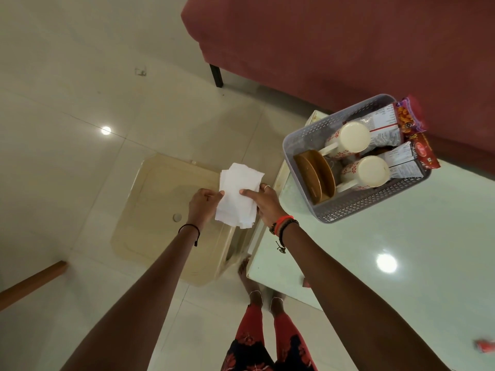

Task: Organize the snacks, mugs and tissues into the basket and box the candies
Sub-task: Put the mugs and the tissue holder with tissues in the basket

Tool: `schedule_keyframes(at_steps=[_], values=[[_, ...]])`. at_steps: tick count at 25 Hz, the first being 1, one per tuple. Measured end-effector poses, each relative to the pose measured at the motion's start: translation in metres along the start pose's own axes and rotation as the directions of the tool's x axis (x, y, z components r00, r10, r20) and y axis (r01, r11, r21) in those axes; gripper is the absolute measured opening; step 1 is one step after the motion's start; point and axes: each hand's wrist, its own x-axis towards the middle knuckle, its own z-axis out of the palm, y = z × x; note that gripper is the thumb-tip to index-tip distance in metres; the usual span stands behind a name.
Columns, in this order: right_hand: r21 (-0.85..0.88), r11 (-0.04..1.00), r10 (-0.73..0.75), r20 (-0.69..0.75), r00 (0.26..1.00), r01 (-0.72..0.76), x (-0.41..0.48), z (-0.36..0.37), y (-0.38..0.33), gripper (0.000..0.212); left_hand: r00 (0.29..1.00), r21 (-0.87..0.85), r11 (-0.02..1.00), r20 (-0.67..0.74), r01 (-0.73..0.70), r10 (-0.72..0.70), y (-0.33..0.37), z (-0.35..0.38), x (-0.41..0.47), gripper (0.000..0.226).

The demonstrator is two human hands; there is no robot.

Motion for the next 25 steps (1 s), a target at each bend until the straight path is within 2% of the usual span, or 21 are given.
schedule_keyframes(at_steps=[2,4,7,8,10,13,15,17,20,22,25], values=[[0.058,0.998,-0.027,0.020,0.999,0.025,-0.009,-0.009,-0.004,0.052,0.999,-0.010,1.000,0.046,-0.021,0.022,0.009,0.001,-0.010,0.032],[0.087,0.994,-0.068,0.065,0.996,0.062,-0.021,-0.018,-0.008,0.067,0.983,-0.147,0.989,0.182,-0.009,0.036,0.019,0.001,-0.020,0.040],[0.087,0.983,-0.171,0.158,0.972,0.159,-0.035,-0.039,-0.011,0.086,0.907,-0.387,0.911,0.420,0.143,0.036,0.034,0.003,-0.040,0.045],[0.096,0.979,-0.193,0.174,0.966,0.178,-0.039,-0.048,-0.010,0.088,0.898,-0.429,0.891,0.436,0.148,0.060,0.037,0.004,-0.046,0.045],[0.094,0.978,-0.202,0.186,0.961,0.188,-0.047,-0.065,-0.009,0.075,0.901,-0.455,0.884,0.419,0.104,0.109,0.044,0.008,-0.056,0.053],[0.022,0.985,-0.170,0.198,0.965,0.169,-0.055,-0.090,-0.007,0.045,0.864,-0.355,0.933,0.446,-0.069,0.233,0.053,0.016,-0.064,0.066],[0.022,0.991,-0.134,0.229,0.964,0.132,-0.060,-0.106,-0.005,0.046,0.813,-0.262,0.941,0.486,-0.216,0.322,0.061,0.020,-0.066,0.083],[-0.008,0.991,-0.125,0.266,0.956,0.132,-0.067,-0.119,-0.003,0.051,0.766,-0.165,0.930,0.529,-0.328,0.364,0.071,0.026,-0.068,0.090],[-0.115,0.982,-0.120,0.229,0.966,0.149,-0.080,-0.134,-0.001,0.057,0.737,0.113,0.875,0.595,-0.471,0.320,0.086,0.033,-0.067,0.074],[-0.178,0.969,-0.135,0.187,0.973,0.169,-0.087,-0.143,-0.001,0.061,0.711,0.292,0.771,0.646,-0.566,0.277,0.094,0.039,-0.063,0.066],[-0.258,0.948,-0.144,0.163,0.976,0.183,-0.093,-0.152,-0.004,0.057,0.678,0.412,0.628,0.687,-0.660,0.262,0.107,0.048,-0.061,0.044]])
